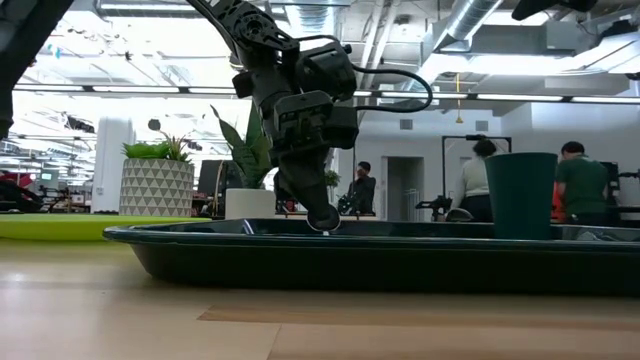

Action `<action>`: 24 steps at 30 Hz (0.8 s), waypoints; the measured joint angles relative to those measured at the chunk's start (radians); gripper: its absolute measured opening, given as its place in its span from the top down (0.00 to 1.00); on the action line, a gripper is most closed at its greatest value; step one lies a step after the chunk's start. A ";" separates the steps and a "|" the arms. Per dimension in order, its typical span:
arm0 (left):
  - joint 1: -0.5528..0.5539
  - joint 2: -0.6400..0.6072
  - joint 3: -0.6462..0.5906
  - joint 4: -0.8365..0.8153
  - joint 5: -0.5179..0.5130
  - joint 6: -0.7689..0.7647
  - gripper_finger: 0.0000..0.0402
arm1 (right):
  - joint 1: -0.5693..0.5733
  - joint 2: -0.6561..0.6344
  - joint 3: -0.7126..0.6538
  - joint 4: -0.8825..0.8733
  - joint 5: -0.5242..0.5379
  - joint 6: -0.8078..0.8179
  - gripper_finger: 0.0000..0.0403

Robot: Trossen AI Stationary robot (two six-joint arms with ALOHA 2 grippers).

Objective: Pick and place plate/cup/fork/spoon on tray
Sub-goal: Put the orange white spoon on the left side of the black tray, then put the yellow fork to the left of the orange white spoon on the black tray

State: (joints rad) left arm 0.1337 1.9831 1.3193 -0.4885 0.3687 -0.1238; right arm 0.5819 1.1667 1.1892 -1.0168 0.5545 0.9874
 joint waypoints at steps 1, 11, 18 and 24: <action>0.000 0.000 0.000 0.000 0.000 0.000 0.93 | 0.000 0.000 0.000 0.000 0.000 0.000 0.57; 0.000 0.000 0.000 0.010 -0.014 -0.001 0.87 | 0.000 0.000 0.000 0.000 -0.002 0.000 0.57; 0.002 0.000 0.004 0.029 -0.038 -0.068 0.82 | 0.000 0.000 0.000 -0.001 -0.003 -0.001 0.57; 0.046 -0.015 0.146 -0.074 -0.042 -0.210 0.80 | 0.000 0.000 0.000 -0.001 -0.003 -0.001 0.56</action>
State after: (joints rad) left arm 0.1801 1.9679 1.4653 -0.5629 0.3270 -0.3340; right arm 0.5819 1.1667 1.1892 -1.0176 0.5514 0.9867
